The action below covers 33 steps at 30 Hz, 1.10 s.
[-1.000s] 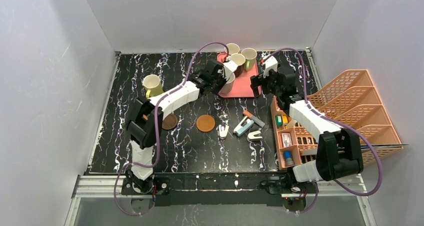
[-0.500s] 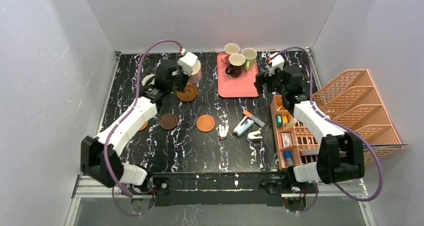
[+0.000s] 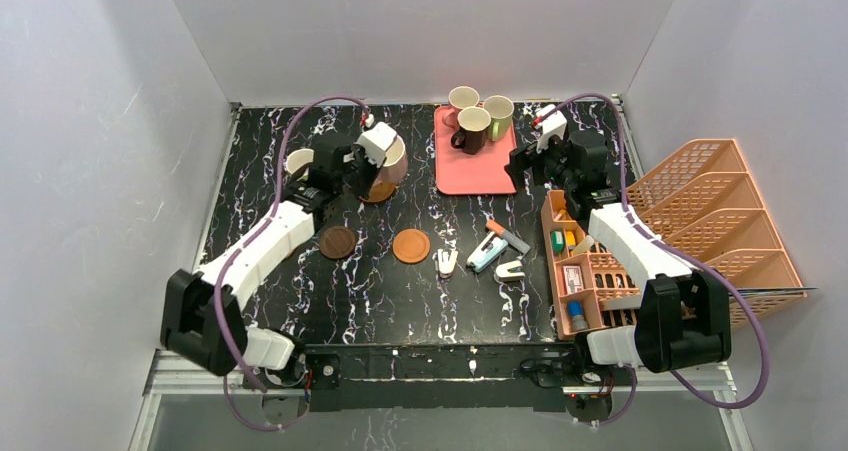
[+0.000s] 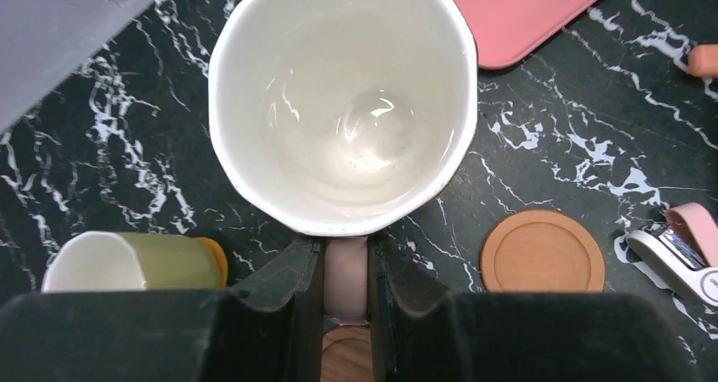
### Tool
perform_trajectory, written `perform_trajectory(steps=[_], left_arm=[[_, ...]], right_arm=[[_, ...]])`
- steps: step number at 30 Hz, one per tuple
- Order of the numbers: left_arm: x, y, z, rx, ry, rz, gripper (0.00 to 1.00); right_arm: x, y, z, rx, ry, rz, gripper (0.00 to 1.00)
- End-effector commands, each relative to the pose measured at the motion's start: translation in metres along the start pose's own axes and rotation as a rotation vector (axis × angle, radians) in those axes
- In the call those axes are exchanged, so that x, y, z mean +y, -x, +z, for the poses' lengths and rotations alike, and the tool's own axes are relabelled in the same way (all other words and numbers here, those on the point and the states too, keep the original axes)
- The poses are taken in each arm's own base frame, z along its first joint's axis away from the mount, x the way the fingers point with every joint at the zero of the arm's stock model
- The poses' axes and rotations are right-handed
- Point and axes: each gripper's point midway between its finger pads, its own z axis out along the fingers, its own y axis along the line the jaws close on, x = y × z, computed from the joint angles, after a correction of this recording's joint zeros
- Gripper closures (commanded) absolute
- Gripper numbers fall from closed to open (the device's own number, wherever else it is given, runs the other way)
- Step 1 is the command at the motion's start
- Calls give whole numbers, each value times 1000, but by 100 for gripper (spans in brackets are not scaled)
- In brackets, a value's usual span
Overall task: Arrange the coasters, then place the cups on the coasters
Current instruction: Place the cup on the coaster.
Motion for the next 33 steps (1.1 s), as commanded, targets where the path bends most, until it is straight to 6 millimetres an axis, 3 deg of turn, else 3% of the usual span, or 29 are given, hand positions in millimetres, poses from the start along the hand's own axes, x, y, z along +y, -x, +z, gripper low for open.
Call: perform_trajectory(steps=[1,6,15,22,33], left_arm=[[17,44,16,-116,39,-17,100],[41,52,28,-145,141,-75,100],[72,43,50,-132,312,-201,100],[75,35,52,-168,346,-258,100],[74,2,55,-78,408,-383,100]], right_arm=[[-3,20,-7,-65,-9,-38,2],[-4,21,-9,-67,-9,-40,2],[-3,25,-12,-80,-4,-43,2],[-2,29,-15,-93,0,-48,2],[-3,30,-15,-94,-5,-47,2]])
